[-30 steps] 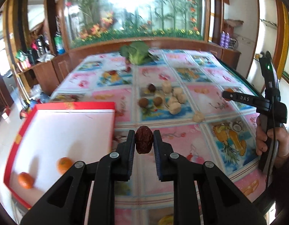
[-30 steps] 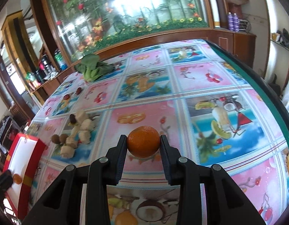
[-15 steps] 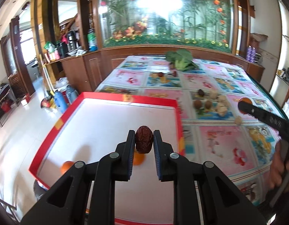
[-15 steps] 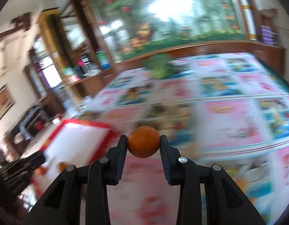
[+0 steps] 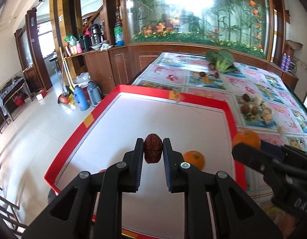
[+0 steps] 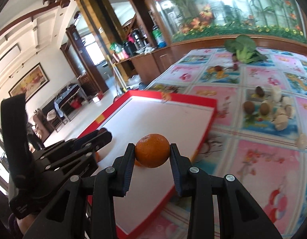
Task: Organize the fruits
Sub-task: 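Carry the date and orange over the tray and open both grippers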
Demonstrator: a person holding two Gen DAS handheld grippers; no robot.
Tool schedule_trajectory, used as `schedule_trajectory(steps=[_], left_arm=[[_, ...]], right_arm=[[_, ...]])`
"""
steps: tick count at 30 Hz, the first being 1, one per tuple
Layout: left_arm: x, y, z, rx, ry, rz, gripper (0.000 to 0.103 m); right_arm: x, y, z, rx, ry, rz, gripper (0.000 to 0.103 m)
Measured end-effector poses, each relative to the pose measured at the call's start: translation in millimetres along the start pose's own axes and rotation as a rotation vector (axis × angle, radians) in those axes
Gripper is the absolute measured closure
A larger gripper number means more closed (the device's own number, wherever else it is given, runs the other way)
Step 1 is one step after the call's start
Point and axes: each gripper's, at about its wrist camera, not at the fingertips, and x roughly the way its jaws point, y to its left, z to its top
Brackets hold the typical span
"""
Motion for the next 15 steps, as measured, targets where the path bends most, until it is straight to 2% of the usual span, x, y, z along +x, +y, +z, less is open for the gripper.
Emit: schedule_trajectory(steps=[10, 15], left_arm=[[17.9, 13.7, -6.2, -0.011, 0.037, 0.052, 0.082], [25.2, 15.5, -10.5, -0.006, 0.064, 0.07, 0.082]], right_arm=[[19.7, 25.3, -20.3, -0.121, 0.096, 0.0, 0.069], [29.8, 23.9, -23.2, -0.135, 0.16, -0.01, 0.069]])
